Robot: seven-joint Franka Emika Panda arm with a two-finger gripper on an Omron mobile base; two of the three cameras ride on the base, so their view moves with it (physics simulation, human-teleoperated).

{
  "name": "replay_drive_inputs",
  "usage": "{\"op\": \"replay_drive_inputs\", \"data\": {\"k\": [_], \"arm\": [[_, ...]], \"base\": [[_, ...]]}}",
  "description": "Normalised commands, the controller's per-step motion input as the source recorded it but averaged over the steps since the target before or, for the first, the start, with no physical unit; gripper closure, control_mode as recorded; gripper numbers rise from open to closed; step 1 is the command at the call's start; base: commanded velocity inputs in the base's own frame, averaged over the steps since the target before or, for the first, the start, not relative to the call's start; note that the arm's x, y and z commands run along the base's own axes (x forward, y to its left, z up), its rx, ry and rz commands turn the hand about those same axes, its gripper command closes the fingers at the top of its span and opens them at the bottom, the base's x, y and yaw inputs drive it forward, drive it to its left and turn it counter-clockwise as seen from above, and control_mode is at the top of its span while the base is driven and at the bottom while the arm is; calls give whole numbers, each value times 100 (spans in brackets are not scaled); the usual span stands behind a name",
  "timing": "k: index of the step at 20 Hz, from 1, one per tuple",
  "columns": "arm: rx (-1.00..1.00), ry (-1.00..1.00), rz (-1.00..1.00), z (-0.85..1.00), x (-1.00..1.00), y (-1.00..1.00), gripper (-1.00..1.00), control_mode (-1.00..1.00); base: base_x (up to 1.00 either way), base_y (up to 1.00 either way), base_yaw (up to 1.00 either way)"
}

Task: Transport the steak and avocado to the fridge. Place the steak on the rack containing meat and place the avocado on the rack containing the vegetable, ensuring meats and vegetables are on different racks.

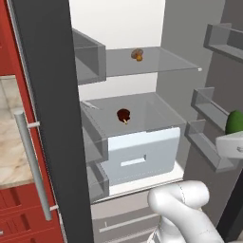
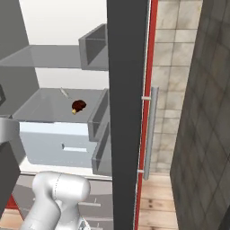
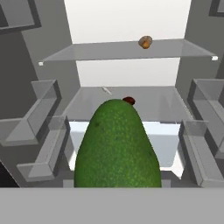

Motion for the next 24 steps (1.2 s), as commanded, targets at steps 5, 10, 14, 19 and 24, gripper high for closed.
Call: {"op": "replay_drive_inputs", "data": {"k": [5, 10, 14, 19, 24], "arm": [[0, 0, 0, 0, 0, 0, 100, 100], [0, 0, 0, 0, 0, 0, 100, 100], [0, 0, 0, 0, 0, 0, 100, 100], [0, 0, 0, 0, 0, 0, 100, 100], [0, 0, 0, 0, 0, 0, 100, 100]], "base": [[71, 9, 9], [0, 0, 32], [2, -29, 19], [33, -21, 7], [13, 1, 0]]}}
